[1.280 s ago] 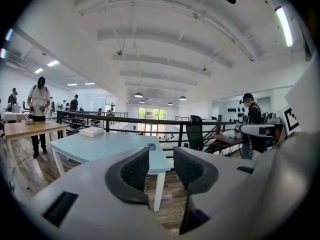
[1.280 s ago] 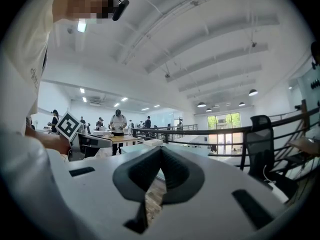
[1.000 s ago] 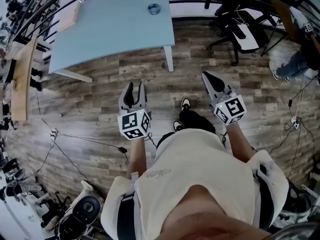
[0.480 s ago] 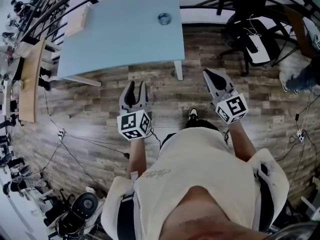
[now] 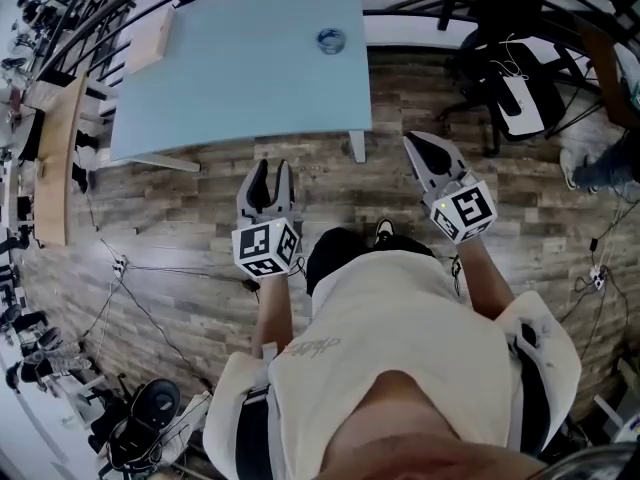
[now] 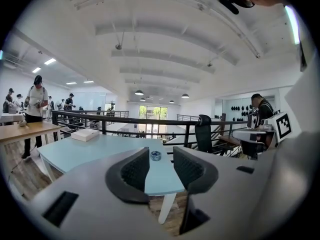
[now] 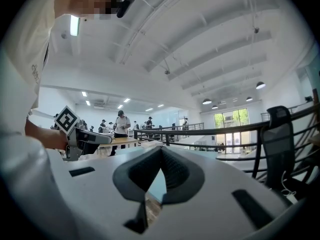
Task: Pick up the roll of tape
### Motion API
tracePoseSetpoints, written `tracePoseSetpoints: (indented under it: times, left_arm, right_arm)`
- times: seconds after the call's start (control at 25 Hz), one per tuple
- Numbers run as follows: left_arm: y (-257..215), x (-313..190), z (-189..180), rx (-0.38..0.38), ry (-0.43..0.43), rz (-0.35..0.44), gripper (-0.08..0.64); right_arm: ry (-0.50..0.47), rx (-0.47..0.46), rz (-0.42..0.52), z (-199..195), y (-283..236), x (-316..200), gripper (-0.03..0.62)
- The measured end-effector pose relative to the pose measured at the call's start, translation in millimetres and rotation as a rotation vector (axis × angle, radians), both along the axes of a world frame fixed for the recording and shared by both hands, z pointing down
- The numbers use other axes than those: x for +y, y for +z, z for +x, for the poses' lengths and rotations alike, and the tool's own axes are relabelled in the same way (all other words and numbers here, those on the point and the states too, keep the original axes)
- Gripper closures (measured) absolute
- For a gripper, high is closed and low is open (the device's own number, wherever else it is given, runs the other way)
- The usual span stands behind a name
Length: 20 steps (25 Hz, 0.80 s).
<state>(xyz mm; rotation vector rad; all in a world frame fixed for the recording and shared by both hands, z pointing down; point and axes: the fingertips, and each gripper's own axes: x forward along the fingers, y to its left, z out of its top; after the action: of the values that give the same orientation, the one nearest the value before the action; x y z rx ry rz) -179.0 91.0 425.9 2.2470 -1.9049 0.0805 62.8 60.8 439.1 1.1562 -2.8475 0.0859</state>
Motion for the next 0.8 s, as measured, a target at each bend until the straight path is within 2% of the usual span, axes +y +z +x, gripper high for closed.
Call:
tracePoseSetpoints:
  times: [0.28,0.8]
  left_arm:
    - [0,-41,-22,0.008,0.052,0.006,0.397]
    - [-8,-132,-65,-0.009,0.218,0.046,0.397]
  right_arm:
    - [0.061,0.015,-0.005,-20,0,-36,0.586]
    - [0.234,0.024,0.029,-60,-18,-86,0.586]
